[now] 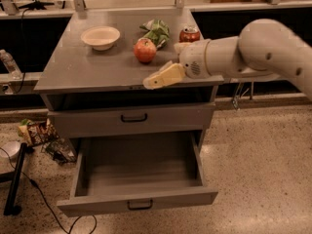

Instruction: Place apple into middle drawer

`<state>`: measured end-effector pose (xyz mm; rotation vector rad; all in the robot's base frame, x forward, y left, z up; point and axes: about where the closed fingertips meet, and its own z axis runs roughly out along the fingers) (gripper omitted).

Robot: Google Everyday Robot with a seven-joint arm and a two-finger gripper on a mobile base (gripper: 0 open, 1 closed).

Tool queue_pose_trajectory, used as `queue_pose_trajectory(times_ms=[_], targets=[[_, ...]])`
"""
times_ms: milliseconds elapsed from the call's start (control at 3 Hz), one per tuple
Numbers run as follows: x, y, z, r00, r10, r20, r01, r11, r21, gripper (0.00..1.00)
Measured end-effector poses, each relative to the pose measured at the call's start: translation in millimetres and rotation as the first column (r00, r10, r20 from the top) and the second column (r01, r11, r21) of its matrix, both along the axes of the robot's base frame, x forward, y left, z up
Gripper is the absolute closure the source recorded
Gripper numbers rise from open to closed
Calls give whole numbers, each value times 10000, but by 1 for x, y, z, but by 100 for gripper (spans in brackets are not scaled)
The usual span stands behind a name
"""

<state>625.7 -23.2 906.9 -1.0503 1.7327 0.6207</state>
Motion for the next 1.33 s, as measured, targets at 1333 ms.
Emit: queue_pose_trajectory(times_ms=[1333], targets=[[145,68,-43,9963,-502,704,413,9916,1225,0]])
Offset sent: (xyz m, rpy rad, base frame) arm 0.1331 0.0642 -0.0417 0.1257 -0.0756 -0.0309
